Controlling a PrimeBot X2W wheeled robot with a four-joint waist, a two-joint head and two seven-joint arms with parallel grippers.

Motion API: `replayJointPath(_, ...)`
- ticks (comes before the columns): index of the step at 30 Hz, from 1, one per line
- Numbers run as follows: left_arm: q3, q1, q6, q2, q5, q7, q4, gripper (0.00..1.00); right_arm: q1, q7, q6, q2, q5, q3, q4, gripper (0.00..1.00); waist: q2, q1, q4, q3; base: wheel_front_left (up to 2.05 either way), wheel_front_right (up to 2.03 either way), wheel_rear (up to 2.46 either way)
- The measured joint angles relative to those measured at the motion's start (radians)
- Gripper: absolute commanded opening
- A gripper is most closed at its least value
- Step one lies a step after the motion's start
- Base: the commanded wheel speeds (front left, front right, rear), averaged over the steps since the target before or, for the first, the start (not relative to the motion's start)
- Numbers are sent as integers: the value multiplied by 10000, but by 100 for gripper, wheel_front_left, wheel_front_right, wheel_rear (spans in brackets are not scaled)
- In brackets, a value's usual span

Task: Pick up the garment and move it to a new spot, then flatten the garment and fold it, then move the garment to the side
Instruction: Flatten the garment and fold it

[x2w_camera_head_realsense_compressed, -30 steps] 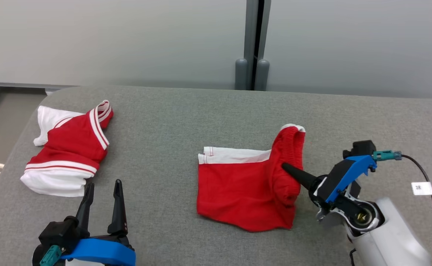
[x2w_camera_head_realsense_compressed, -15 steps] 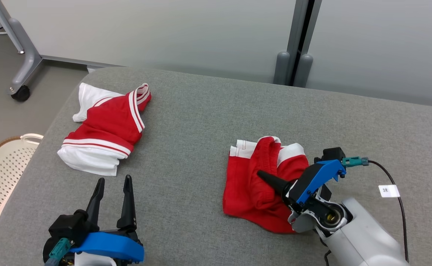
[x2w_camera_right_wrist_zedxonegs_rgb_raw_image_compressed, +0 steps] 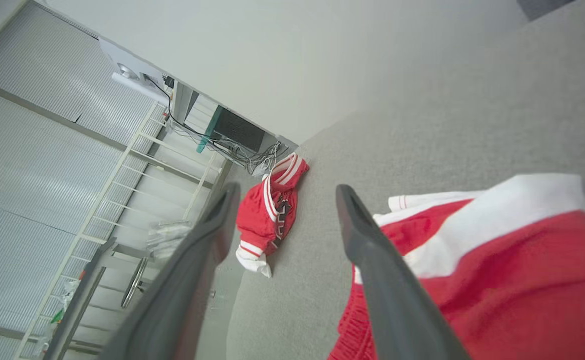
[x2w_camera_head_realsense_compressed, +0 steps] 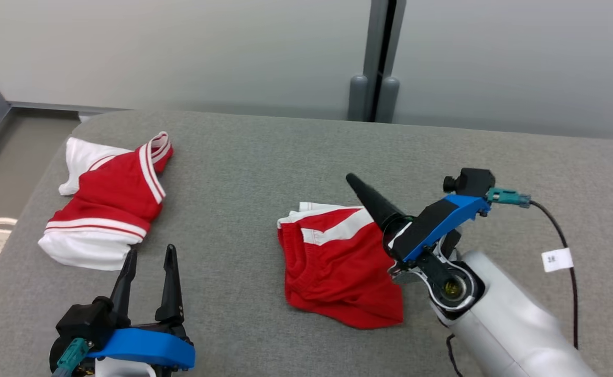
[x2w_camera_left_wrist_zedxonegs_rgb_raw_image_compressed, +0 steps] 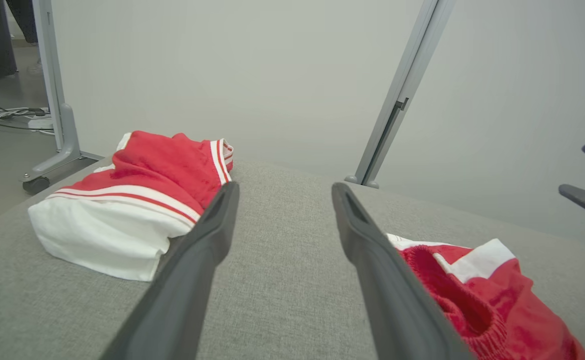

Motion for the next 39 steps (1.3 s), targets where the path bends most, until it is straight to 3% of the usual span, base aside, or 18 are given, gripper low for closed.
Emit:
replayJointPath(3, 125, 26, -2, 17, 90, 0, -196, 100, 234, -773, 0, -706, -685, 278, -988, 100, 0, 0, -372, -63, 0, 0, 0)
replayJointPath(9, 320, 93, -2, 113, 268, 2, -458, 100, 859, -2309, 0, -1795, -2274, 639, -1751, 100, 0, 0, -1107, -253, 0, 0, 0)
replayJointPath(16, 686, 214, 2, 234, 424, 0, -499, 100, 1636, -3072, 0, -2199, -4903, -366, -1764, 100, 0, -1, -1742, -549, 0, 0, 0)
replayJointPath(22, 966, 232, 6, 213, 523, 0, -560, 100, 2958, -3095, 0, -1536, -8023, -2809, -2313, 100, 0, -1, -1996, -643, 0, 0, 0)
replayJointPath(28, 1047, 273, 6, 173, 639, 0, -600, 100, 3898, -3097, 0, -702, -9950, -4282, -2709, 100, 0, -1, -2018, -634, 0, 0, 0)
replayJointPath(33, 989, 310, 4, 174, 880, 2, -477, 100, 4426, -3095, 0, -84, -10876, -4939, -2771, 100, 0, -1, -1993, -623, 0, 0, 0)
replayJointPath(39, 991, 312, 4, 171, 968, 0, -401, 100, 4496, -3095, 0, 119, -11258, -5122, -2686, 100, 0, -1, -1952, -615, 0, 0, 0)
